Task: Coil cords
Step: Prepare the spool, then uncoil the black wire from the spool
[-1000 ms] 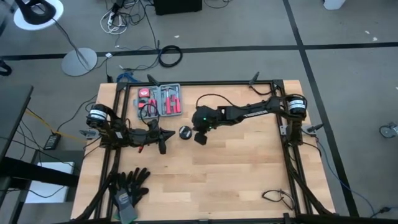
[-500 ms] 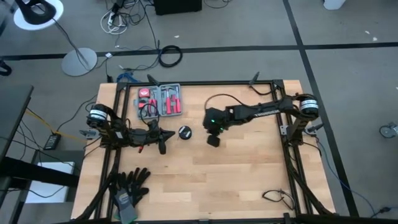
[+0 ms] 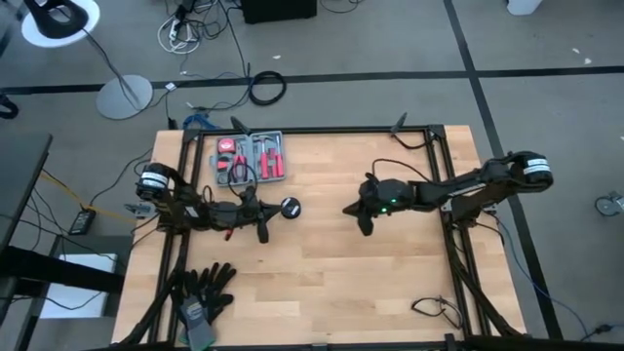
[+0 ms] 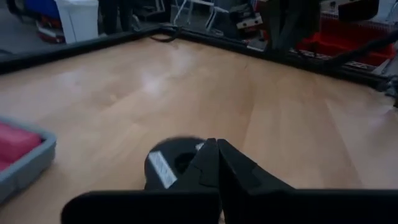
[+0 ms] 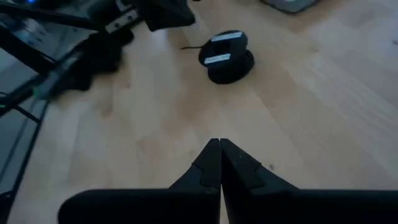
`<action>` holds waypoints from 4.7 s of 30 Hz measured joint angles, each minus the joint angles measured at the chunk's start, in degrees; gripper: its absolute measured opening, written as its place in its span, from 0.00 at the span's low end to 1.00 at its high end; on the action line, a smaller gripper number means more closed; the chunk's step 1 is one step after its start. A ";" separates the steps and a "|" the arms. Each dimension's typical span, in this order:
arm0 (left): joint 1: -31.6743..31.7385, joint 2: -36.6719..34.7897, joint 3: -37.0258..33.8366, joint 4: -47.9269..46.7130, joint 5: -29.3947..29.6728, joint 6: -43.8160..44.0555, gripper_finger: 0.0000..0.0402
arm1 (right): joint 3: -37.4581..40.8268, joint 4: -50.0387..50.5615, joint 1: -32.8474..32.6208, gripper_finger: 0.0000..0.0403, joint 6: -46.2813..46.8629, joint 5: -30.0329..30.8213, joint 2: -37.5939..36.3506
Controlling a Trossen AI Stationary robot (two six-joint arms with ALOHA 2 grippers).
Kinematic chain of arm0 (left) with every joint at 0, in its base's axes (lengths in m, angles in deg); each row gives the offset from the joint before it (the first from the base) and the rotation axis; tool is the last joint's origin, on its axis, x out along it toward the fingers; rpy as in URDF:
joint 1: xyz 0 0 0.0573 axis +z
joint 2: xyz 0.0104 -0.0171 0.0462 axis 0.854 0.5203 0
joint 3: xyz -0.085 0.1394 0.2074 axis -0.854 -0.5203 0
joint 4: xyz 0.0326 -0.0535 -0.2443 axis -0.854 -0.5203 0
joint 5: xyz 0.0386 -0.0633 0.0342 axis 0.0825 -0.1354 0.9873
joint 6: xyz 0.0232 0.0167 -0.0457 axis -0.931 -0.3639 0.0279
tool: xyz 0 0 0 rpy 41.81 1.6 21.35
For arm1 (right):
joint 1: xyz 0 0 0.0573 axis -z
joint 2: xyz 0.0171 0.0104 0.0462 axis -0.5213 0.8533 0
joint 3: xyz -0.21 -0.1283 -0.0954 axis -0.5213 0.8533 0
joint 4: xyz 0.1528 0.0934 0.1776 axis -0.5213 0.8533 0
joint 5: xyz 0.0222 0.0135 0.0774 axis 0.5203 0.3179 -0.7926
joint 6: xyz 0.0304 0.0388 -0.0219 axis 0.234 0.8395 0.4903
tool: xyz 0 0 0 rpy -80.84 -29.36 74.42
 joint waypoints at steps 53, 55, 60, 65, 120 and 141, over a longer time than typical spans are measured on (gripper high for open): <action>11.67 -21.70 30.75 -100.70 -13.44 -6.77 0.00 | 3.24 -0.88 -0.12 0.01 -2.09 4.20 1.67; 11.67 -18.72 31.02 -98.43 -13.53 -6.96 0.00 | 3.24 -1.28 -0.12 0.02 -2.09 4.19 1.67; 11.39 -10.02 34.30 -88.93 -19.07 -6.34 0.00 | 3.23 -0.41 -0.12 0.01 -2.09 4.17 1.67; 9.55 -4.98 39.50 -85.49 -26.25 -6.94 0.00 | 3.22 3.92 -0.12 0.01 -1.55 3.76 1.38; 9.39 -13.53 42.26 -83.54 -23.32 -10.32 0.01 | 3.26 5.02 -0.12 0.01 0.38 3.13 0.92; 9.29 -13.46 42.26 -75.72 -22.27 -5.56 0.72 | 3.26 4.01 -0.13 0.01 0.38 2.57 0.90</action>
